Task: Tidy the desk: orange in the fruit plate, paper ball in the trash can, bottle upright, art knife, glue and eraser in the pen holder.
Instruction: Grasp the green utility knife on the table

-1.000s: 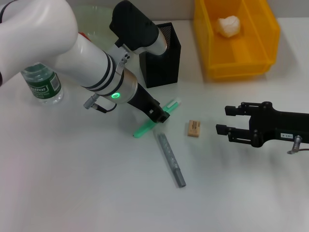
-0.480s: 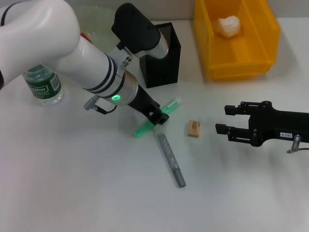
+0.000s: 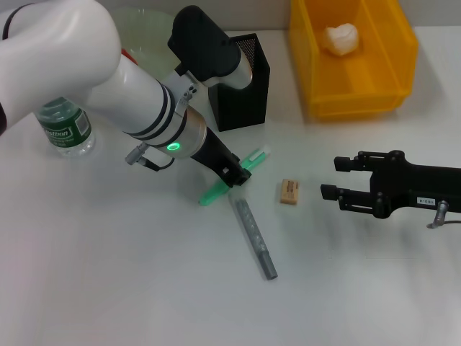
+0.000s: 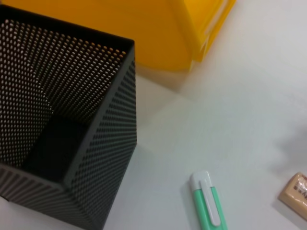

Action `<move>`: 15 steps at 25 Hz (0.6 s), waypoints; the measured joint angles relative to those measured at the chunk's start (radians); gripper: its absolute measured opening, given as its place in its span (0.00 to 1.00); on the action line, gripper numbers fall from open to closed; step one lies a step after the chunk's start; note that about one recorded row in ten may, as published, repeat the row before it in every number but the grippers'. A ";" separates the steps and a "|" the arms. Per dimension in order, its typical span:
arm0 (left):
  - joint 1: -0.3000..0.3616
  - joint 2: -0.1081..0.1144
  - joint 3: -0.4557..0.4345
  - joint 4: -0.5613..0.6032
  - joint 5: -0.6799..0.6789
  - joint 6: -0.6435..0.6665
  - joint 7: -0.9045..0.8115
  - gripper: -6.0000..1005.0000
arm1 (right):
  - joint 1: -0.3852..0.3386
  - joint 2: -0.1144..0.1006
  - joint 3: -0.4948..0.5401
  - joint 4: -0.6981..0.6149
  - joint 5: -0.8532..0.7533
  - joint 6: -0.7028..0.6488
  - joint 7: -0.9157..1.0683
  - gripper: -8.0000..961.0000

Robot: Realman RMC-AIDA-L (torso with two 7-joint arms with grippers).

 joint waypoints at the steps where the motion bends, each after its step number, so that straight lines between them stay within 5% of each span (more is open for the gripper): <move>1: 0.000 0.000 0.004 0.000 0.000 0.000 0.000 0.33 | 0.000 0.000 0.000 0.000 0.000 0.000 0.000 0.65; 15: -0.001 0.000 0.011 0.000 0.004 -0.007 0.000 0.26 | 0.002 0.000 0.000 0.000 0.000 0.000 0.000 0.65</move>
